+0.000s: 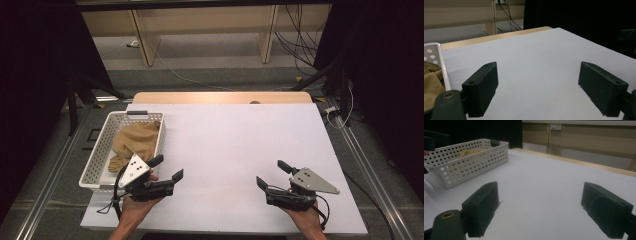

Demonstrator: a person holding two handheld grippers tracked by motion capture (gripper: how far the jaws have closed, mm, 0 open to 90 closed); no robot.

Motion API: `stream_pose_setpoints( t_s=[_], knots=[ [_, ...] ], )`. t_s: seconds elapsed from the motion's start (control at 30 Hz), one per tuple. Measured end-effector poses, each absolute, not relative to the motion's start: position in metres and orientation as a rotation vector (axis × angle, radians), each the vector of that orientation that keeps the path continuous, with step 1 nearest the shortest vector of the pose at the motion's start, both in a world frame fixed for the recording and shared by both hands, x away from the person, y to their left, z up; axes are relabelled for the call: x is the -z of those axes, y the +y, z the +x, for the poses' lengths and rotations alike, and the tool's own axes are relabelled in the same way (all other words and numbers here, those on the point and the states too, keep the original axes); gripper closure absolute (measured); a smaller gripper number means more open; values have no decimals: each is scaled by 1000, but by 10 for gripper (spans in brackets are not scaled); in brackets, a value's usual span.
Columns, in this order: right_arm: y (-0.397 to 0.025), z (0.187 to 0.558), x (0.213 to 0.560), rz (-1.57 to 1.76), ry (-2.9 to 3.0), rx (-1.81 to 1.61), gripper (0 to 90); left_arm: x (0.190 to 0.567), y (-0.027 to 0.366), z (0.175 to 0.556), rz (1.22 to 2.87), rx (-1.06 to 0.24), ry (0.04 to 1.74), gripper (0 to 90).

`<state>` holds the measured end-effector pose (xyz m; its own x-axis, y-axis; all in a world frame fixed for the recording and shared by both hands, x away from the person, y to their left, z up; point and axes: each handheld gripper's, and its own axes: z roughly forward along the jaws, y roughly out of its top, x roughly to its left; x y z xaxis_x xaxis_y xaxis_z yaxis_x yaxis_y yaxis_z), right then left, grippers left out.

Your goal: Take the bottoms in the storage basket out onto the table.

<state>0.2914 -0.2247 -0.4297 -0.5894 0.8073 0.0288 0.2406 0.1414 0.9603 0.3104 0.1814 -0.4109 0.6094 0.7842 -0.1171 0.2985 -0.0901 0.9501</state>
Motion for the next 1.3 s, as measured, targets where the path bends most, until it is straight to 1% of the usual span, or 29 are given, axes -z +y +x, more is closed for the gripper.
stream_pose_setpoints(
  t_s=[0.23,0.3,0.4,0.57,0.6,0.63,0.73,1.03,1.07,1.1,1.13,1.3],
  knots=[
    [-223,292,430,982,1923,-1472,154,404,196,322,1695,-509,955,161],
    [-223,292,429,982,1922,-1473,155,394,206,328,1685,-568,979,163],
    [-223,291,429,982,1924,-1471,154,386,215,333,1686,-588,1000,167],
    [-223,292,429,979,1929,-1471,154,374,234,350,1716,-558,1079,167],
    [-222,292,430,984,1929,-1474,154,373,242,359,1735,-532,1127,169],
    [-222,292,430,984,1929,-1474,154,373,242,359,1735,-532,1127,168],
    [-222,293,430,979,1937,-1468,154,370,255,373,1760,-514,1213,168],
    [-220,295,431,981,1952,-1467,155,371,264,401,1838,-497,1345,173],
    [-220,294,431,982,1956,-1467,155,373,267,409,1842,-481,1379,173],
    [-220,294,431,982,1956,-1467,155,373,267,409,1842,-481,1379,173],
    [-220,295,431,983,1955,-1473,155,375,269,417,1850,-454,1409,173],
    [-220,295,431,986,1961,-1471,155,379,270,431,1880,-416,1460,174]
  ],
)
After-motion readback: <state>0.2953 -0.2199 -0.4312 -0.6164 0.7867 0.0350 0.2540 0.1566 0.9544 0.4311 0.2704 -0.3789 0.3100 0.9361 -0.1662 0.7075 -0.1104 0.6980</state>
